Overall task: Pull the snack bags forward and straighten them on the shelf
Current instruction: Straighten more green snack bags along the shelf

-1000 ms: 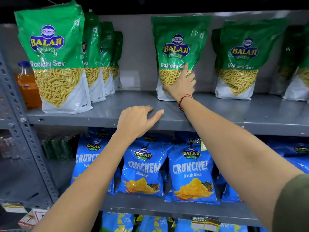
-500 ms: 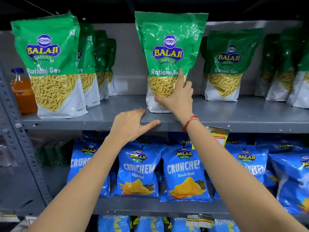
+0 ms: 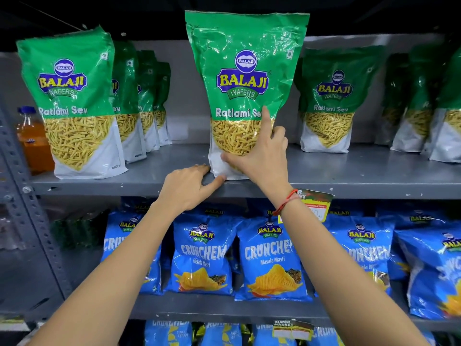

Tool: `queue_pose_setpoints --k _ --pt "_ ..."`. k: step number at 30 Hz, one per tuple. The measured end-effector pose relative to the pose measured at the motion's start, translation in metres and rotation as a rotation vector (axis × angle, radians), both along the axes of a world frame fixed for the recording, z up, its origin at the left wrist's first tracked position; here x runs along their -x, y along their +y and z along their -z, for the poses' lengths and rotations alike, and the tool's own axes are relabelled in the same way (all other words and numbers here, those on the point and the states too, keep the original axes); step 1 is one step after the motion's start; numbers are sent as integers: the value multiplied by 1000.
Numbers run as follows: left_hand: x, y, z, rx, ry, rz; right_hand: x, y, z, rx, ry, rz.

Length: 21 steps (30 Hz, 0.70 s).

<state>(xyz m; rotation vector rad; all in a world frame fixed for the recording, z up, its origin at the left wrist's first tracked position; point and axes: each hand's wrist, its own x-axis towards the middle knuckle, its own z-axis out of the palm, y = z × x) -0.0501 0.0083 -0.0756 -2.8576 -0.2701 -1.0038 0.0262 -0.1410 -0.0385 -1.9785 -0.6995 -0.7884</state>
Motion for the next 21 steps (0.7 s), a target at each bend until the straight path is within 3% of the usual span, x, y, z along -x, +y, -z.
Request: queue_pose_setpoints --k 10,12,17,21 --pt "0 -6 -2 72 39 -87 3 -6 0 69 -13 24" --pt "3 -11 2 70 -54 -68 2 -14 1 94 -16 1" --pt "5 -48 24 315 -610 103 -20 -52 -2 7 -59 -4" --pt "-16 -104 25 207 -647 218 -62 -90 -10 -73 -81 45"
